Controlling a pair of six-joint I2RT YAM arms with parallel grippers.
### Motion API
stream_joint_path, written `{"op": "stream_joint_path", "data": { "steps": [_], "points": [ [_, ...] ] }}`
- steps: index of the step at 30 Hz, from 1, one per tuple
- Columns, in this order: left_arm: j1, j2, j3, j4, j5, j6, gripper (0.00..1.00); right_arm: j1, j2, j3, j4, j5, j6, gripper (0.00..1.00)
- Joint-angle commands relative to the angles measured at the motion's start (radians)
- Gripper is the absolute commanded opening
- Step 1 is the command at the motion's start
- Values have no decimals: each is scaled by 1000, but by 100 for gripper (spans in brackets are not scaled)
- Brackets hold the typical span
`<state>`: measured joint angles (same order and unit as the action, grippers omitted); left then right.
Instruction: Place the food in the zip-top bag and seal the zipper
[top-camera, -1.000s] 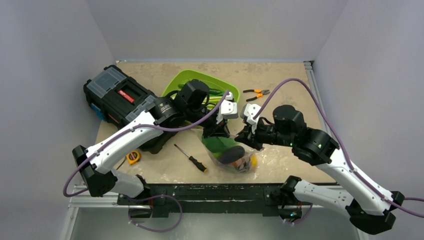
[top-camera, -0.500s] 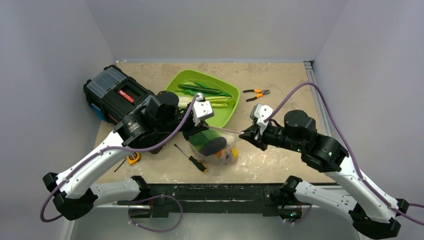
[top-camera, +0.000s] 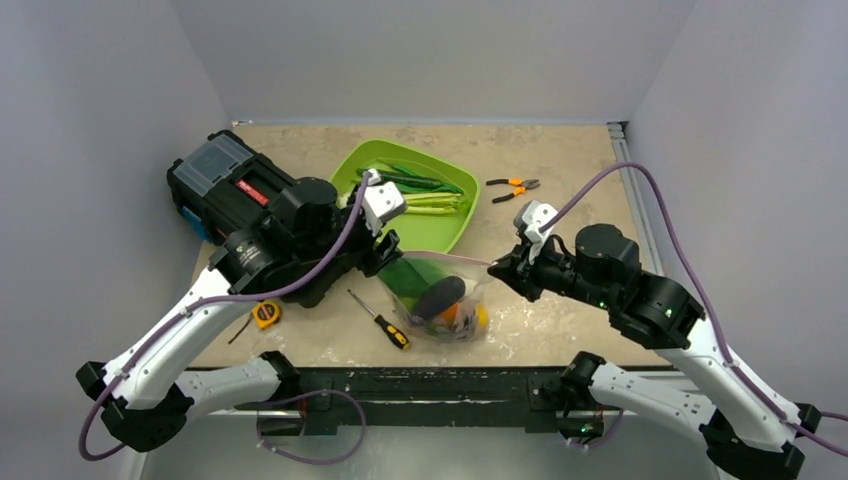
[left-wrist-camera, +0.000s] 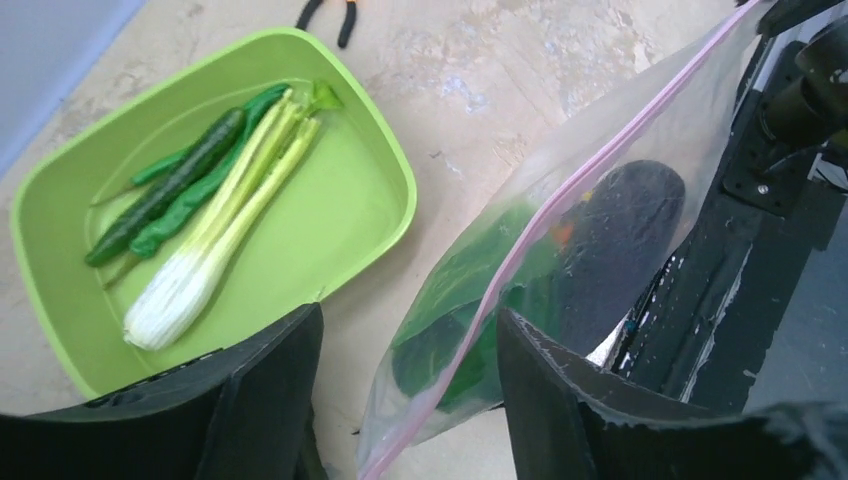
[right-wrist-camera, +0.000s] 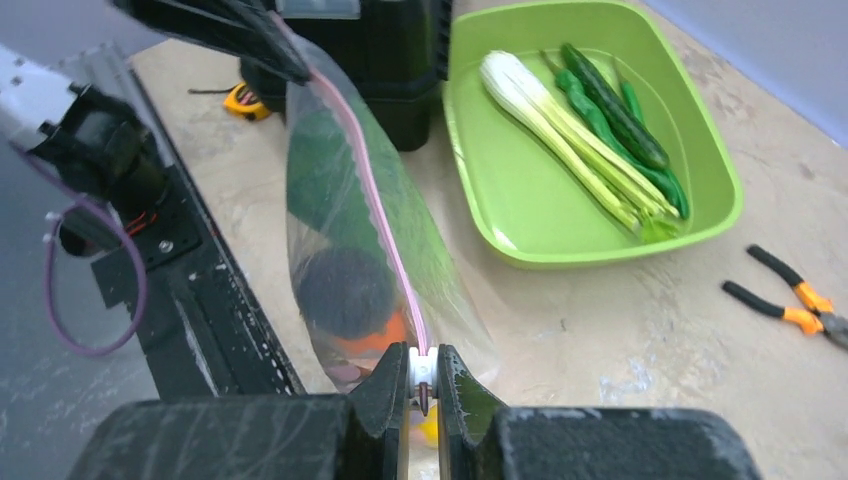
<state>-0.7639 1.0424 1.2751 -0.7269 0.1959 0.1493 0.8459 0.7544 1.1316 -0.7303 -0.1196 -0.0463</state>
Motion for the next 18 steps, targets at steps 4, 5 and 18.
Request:
{"op": "stream_joint_path", "data": {
  "steps": [4, 5, 18],
  "points": [
    [1, -59, 181, 3, -117, -74, 83, -4, 34, 144, 38, 166, 139, 0],
    [1, -67, 194, 5, -137, -81, 84, -4, 36, 162, 38, 173, 143, 0],
    [10, -114, 240, 1, -247, -141, 86, -4, 92, 90, 61, 582, 310, 0]
  ]
}}
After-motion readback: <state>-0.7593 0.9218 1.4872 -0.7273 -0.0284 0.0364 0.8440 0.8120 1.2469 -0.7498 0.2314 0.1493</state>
